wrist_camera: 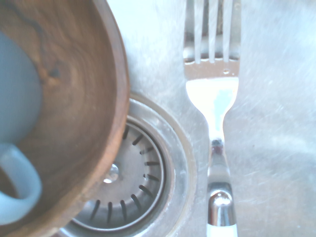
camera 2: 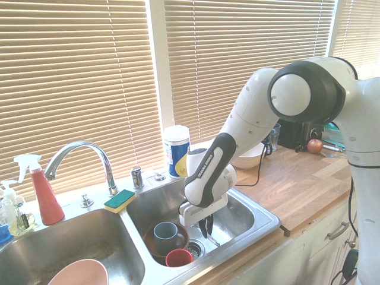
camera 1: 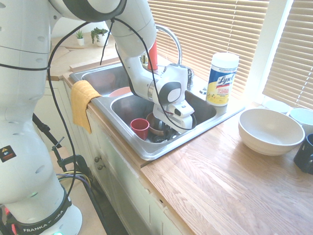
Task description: Put the fork into the sink
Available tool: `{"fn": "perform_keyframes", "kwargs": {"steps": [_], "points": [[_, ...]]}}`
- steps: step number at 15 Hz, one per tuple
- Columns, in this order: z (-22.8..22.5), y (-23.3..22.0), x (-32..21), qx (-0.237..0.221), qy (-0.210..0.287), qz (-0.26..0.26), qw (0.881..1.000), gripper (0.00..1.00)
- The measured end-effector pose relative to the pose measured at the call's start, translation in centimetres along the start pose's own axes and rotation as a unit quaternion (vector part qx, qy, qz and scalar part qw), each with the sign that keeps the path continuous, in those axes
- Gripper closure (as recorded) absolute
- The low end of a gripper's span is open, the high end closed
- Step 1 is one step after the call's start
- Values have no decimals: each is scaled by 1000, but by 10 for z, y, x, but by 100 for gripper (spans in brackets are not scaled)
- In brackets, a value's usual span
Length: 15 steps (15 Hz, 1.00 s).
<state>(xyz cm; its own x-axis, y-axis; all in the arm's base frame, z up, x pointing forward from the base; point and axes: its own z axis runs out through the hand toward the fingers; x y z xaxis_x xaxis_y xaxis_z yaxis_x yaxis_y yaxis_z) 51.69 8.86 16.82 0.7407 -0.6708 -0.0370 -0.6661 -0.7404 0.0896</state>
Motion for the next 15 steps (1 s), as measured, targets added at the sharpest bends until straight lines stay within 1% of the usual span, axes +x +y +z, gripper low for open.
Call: {"fn": "perform_keyframes", "kwargs": {"steps": [1,2,6,15], "points": [[8,2,0,-6,-3,0,1000,100],[17,3,0,-12,-5,1,1000,0],[28,4,-4,-20,-6,2,1000,0],[28,3,-3,-18,-4,3,1000,0]]}}
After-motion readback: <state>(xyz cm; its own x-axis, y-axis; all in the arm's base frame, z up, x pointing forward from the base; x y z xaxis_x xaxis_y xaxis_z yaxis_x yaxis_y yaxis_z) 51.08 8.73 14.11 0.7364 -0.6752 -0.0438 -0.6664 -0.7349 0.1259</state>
